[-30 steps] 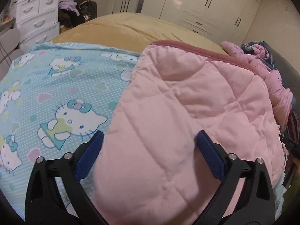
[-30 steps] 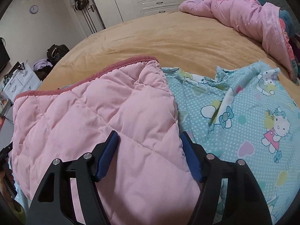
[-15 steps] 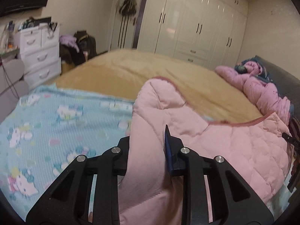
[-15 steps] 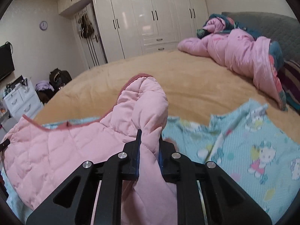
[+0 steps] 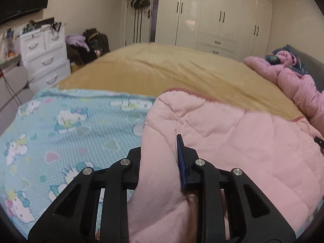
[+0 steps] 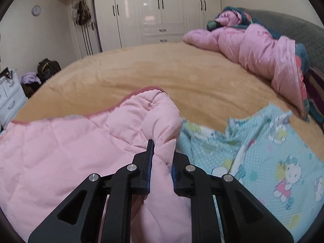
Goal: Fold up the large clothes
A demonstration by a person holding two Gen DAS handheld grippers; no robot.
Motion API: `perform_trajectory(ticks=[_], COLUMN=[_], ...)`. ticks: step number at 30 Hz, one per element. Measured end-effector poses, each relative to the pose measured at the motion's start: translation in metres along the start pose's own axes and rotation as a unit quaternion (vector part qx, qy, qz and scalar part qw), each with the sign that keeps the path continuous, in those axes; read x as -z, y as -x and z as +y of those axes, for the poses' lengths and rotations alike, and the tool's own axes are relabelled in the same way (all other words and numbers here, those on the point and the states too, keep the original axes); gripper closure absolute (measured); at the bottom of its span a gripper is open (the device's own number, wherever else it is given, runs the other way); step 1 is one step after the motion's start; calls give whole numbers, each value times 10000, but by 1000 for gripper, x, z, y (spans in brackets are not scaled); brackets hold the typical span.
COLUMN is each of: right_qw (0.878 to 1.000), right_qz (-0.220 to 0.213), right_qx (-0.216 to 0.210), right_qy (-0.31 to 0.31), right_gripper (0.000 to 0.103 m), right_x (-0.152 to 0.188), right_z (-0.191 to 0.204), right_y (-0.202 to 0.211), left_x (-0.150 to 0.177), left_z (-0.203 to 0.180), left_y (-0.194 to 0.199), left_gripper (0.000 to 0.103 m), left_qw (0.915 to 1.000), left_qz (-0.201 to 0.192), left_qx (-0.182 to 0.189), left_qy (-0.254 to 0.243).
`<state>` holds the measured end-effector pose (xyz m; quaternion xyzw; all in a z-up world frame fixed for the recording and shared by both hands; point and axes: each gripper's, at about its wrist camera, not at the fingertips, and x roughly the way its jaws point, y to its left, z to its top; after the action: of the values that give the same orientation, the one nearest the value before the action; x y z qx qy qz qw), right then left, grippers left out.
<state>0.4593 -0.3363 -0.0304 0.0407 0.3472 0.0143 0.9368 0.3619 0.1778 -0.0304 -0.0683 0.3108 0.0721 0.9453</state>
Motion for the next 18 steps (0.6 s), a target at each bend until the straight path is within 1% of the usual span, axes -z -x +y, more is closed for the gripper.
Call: perform_trajectory(ticks=[1,6,9,12,14,15,17,18], right_qw=[10000,9995,9992,9984,9983,9982,9979,9976], right_qz=[28,285,357,453,499,538,588,632], right_qx=[25,4,-1,-60,7,64,162,212], right_qy=[-11,-98,-158,-328,-315,-275,-211,-170], right_gripper=[88,86,84,81,81,79,78,78], right_x=[3,12,16,21,22,22,21,21], right_z=[0,-3,-5,-9,-7,-5,-2,0], right_y=[-5,-23,-30,-35,-34,-33,-29,-25], left_x=[3,9,12,17,20,21,21,20], left_z=[1,-1,-2,0,2,1,-1,-4], left_y=[-6,-14,-21,-25,-27,-26,-23,-19], left_gripper=[84,83,82,81,81,81,78,74], left_qw=[10000,9998,9995,9993,9992,9992,9993,9992], left_qz=[79,193,311,363,365,380,378,375], left_qx=[3,-26,-30,47,76,60,-13,-104], left_qy=[22,-22,-20,61,105,94,58,1])
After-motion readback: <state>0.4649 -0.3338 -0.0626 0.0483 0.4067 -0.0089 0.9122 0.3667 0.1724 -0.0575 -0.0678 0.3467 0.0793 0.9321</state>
